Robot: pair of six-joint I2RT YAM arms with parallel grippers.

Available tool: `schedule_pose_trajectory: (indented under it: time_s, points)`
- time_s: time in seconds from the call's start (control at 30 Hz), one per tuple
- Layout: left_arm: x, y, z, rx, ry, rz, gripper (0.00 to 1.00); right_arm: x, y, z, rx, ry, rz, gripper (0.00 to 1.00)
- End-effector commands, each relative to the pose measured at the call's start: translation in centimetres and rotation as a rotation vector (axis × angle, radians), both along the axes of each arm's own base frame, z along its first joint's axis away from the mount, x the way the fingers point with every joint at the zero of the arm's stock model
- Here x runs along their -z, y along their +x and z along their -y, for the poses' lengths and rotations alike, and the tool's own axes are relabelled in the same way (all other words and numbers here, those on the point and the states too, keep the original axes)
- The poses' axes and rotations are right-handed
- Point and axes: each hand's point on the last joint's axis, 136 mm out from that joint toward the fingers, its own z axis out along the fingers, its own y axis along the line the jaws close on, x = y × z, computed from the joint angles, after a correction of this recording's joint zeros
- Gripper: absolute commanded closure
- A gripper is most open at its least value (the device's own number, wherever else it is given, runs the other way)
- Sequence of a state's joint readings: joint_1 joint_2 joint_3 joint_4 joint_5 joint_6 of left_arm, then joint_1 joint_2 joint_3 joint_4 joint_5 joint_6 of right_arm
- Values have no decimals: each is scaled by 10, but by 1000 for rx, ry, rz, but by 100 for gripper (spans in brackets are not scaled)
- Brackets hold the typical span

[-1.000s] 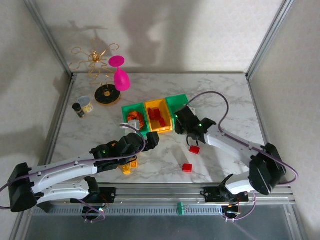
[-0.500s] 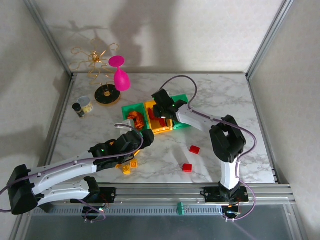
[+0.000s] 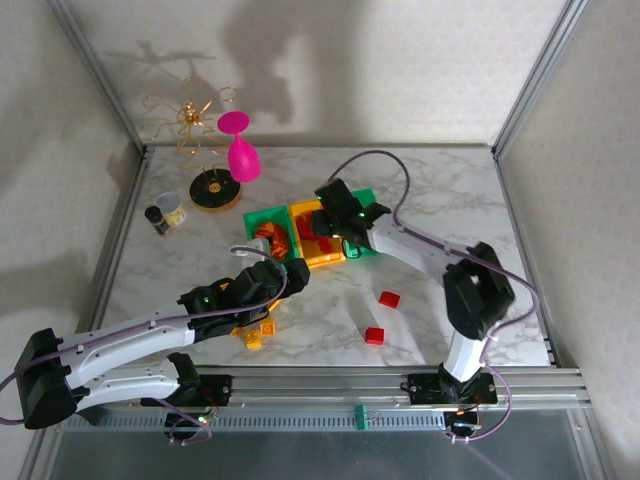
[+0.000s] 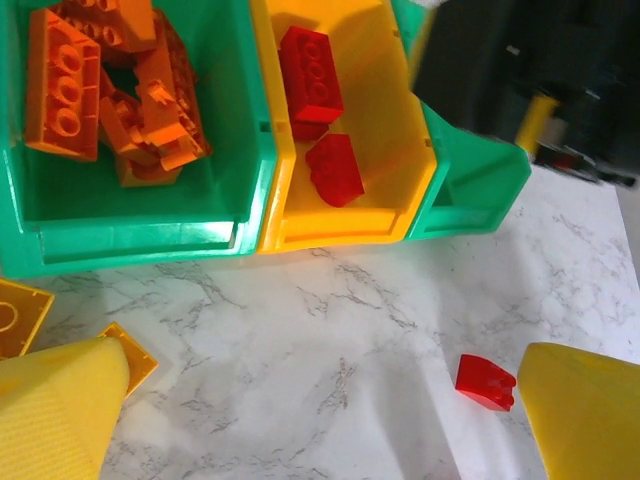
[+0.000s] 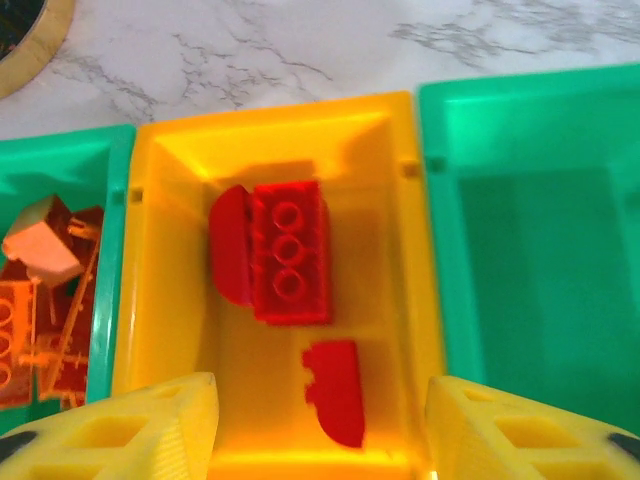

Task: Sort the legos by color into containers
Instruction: Place the lego in the container, then pick up the lego from the center of the table.

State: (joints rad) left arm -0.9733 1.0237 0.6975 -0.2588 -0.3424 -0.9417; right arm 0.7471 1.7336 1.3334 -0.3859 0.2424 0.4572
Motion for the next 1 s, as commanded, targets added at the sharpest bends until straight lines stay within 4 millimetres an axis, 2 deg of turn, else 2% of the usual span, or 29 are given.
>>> schedule_pose_trajectory:
  time_s: [0.0,0.07,0.23,0.27,0.33,0.47,0.67,0.73,0.8,0.87,0.97]
  points:
    - [-10,-1,14,62,-25,24,0,3,-20,46,99,-23,-32,41]
    - [-8,-3,22,94,-25,27,0,13,-36,70,140,-41,-64,37]
    - [-6,-9,43,165,-33,33,0,40,-77,113,228,-106,-139,31]
    - [-6,-10,47,177,-35,34,1,45,-79,127,267,-112,-154,30]
    - [-7,-13,57,208,-35,42,0,55,-93,139,304,-112,-184,26]
    - [-6,-18,72,247,-24,47,0,76,-116,149,341,-65,-245,18]
    - [-3,-22,82,266,-18,43,0,106,-139,162,394,-74,-312,16]
    - [-2,-22,82,264,-23,44,0,109,-139,163,388,-63,-305,19]
    - [0,-22,83,266,-25,42,0,109,-138,148,336,2,-311,21]
    - [0,-22,84,270,-24,39,0,111,-140,142,322,28,-323,24]
    - [-1,-23,84,266,-23,40,0,121,-144,155,369,-44,-339,27]
